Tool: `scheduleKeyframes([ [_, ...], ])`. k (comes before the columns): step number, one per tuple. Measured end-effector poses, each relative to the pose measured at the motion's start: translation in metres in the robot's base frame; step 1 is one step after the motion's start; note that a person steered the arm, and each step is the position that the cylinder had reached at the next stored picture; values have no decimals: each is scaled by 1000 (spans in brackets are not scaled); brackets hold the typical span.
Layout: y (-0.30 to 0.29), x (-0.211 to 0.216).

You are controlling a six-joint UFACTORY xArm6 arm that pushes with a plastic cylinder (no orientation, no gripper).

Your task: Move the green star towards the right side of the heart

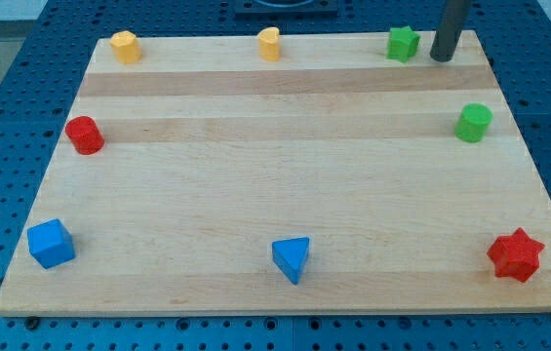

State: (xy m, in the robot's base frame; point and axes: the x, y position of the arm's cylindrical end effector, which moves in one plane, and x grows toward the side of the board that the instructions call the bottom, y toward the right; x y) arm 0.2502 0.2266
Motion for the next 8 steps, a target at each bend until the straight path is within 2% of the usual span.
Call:
scheduleKeyframes([
  [3, -18, -5],
  [8, -4, -18],
])
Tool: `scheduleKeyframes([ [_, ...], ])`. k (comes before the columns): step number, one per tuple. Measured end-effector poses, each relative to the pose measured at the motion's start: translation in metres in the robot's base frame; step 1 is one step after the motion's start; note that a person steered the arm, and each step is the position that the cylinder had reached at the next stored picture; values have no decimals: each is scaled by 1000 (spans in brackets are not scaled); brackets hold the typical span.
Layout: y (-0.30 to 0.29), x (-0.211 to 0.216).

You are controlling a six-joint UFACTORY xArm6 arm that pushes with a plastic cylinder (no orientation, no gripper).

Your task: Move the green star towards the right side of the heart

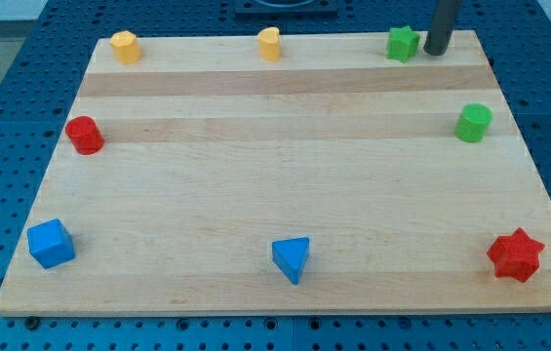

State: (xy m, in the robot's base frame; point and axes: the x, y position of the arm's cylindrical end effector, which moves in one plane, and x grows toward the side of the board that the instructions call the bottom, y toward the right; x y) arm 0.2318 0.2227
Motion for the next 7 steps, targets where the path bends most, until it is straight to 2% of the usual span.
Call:
scheduleKeyframes([
  [3, -14, -2],
  [5, -78, -18],
  [6, -91, -15],
  [7, -79, -2],
])
